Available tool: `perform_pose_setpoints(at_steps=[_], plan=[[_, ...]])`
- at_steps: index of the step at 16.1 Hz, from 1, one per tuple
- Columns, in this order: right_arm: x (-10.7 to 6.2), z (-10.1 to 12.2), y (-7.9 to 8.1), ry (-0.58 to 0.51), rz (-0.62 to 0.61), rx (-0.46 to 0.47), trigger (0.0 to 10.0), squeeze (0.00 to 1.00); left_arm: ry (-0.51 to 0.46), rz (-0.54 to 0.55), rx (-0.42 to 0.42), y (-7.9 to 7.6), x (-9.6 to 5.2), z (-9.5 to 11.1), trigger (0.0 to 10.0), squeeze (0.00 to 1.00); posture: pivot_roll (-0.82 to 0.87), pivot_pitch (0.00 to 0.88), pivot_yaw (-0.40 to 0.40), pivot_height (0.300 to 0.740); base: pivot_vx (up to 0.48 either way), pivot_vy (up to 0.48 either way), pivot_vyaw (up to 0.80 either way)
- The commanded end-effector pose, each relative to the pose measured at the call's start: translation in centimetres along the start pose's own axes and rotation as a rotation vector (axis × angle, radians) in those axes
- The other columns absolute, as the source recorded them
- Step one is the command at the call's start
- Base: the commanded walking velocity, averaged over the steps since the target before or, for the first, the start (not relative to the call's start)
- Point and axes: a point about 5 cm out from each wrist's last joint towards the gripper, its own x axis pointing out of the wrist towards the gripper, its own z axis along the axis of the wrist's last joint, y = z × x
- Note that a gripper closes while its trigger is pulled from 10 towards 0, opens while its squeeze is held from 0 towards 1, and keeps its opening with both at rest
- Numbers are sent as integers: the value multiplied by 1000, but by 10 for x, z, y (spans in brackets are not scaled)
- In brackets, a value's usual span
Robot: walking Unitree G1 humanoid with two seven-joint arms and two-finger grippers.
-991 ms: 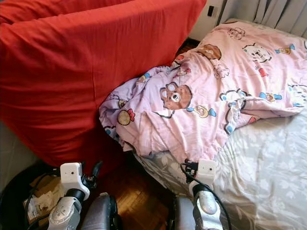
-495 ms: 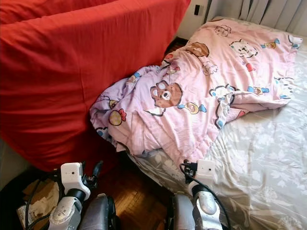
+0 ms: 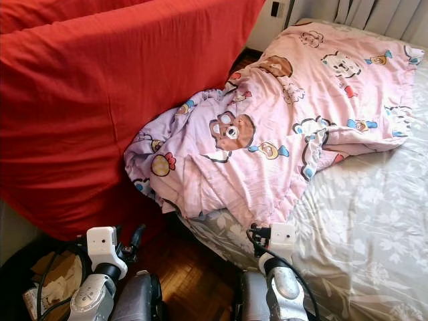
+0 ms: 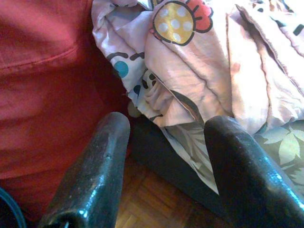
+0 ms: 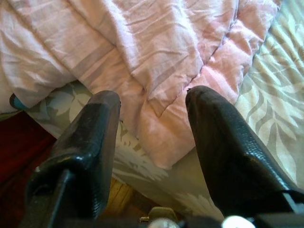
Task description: Clean up the room
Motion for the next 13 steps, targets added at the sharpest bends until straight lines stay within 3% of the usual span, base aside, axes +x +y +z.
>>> perform_pose_setpoints(at_steps=[1,3,9,13], plan=[[-1,-6,2,35,9,2,10000,0,9,0,-3,0,-2,-2,10000,0,-9,176,15,613,0,0,0],[-1,-7,3,45,12,-1,10000,0,6,-2,-5,0,-1,-1,10000,0,-10,176,17,613,0,0,0],[-2,-10,3,58,15,2,10000,0,4,-2,-5,0,-1,-1,10000,0,-7,187,15,613,279,0,0],[-2,-12,2,72,12,4,10000,0,7,7,4,2,-1,-1,10000,0,-6,188,15,613,0,0,0]])
